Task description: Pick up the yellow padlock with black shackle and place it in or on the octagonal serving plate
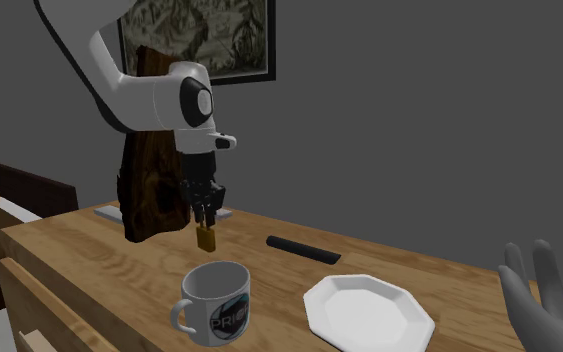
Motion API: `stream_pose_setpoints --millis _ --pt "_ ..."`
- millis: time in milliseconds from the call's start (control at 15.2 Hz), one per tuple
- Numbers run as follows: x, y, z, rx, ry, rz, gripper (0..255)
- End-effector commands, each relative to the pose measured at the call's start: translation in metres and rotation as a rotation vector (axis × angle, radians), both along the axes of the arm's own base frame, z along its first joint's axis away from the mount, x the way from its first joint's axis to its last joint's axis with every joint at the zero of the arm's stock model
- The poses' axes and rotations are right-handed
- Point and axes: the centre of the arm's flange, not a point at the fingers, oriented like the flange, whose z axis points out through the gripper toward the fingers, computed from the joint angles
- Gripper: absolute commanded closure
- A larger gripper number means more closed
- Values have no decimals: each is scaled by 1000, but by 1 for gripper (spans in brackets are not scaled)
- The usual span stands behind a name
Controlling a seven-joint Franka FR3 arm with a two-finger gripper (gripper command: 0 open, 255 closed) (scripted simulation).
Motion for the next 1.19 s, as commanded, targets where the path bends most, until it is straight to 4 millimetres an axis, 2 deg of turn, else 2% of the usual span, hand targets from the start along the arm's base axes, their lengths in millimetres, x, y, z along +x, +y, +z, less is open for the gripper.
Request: stream_pose_setpoints --millis 0,792,858,1122 --pt "0 0 10 0 0 0 255" --pt "0 0 74 0 0 0 255" --pt "0 0 74 0 0 0 255" --pt "-7 -52 78 0 0 0 255"
